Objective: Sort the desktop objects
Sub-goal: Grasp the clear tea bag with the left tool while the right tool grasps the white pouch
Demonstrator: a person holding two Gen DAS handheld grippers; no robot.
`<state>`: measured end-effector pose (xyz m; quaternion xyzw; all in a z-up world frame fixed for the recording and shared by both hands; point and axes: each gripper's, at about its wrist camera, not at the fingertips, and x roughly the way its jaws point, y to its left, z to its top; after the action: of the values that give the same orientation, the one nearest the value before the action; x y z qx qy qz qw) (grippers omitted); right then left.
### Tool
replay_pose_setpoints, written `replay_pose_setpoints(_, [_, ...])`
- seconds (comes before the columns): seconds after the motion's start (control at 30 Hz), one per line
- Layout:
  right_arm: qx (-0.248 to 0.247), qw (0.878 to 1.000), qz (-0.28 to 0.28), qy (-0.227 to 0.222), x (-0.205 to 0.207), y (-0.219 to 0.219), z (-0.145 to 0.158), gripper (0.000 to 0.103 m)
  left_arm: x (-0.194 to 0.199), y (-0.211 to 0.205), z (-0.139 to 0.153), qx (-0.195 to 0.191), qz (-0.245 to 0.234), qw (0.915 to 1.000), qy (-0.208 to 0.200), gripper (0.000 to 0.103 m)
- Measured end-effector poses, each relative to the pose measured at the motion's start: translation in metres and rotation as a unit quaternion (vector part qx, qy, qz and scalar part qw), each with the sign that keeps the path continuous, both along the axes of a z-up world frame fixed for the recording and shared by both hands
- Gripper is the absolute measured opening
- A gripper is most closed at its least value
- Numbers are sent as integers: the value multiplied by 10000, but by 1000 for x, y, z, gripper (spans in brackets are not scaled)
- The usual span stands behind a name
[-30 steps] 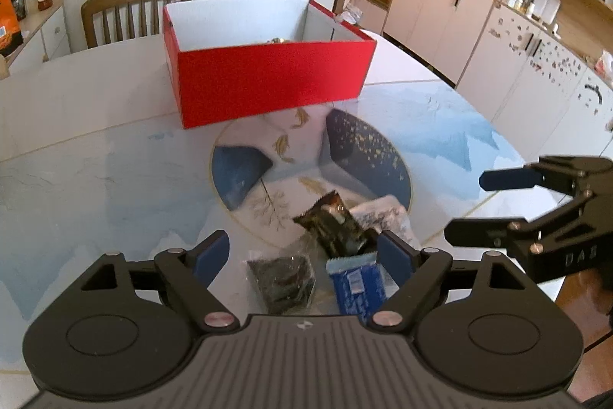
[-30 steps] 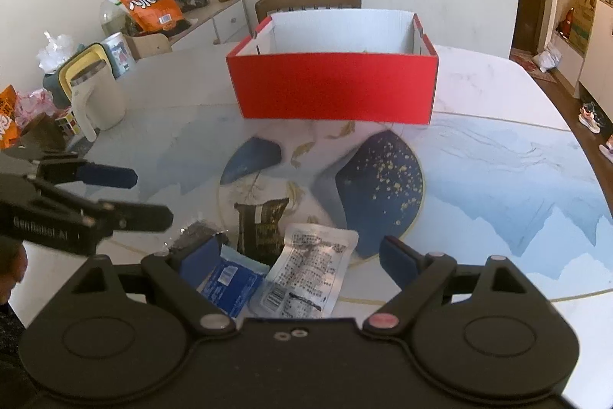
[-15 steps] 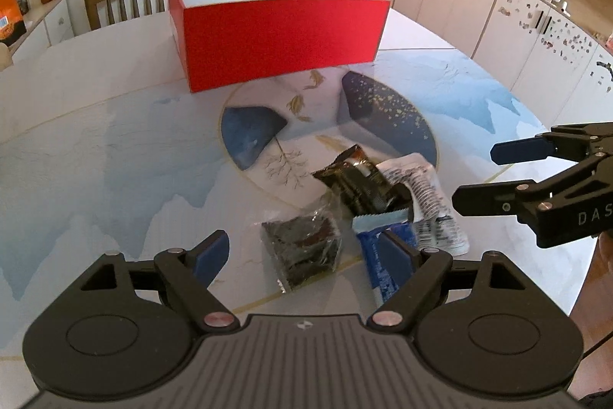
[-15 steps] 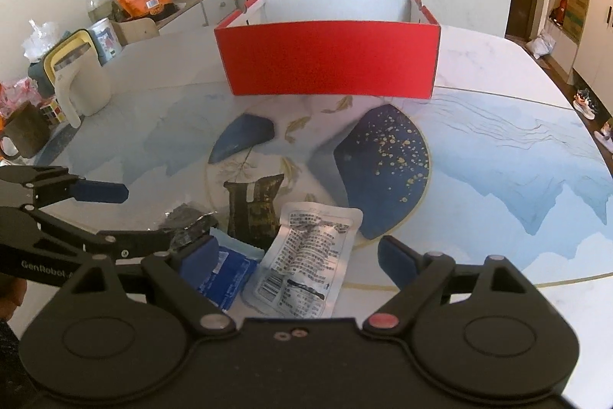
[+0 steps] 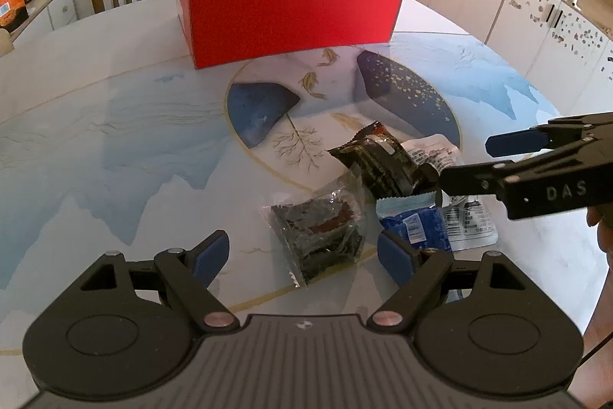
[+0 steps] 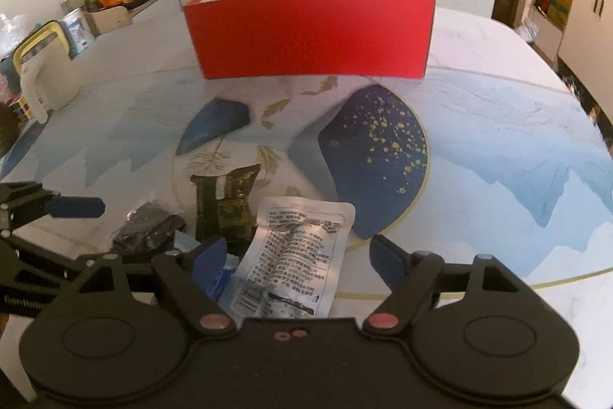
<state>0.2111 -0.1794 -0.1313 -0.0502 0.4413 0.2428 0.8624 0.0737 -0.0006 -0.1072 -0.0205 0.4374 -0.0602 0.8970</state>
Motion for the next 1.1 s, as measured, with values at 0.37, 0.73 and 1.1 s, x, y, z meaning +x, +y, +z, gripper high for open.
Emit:
replay_pose_setpoints(0.37, [56,9991,-206,374,15,1,-16,68,9,1,-6,-33,-16,10000,39,84])
replay_pose_setpoints(0.73, [-168,9994,-137,264,16,0,-19,62,12,-3,-7,21,-113,9999,-24,60])
replay_pose_setpoints(1.1, [-159,9996,-60,242,17,-3,-14,57,16,-3,-4,-77,-23,10000,-20,38])
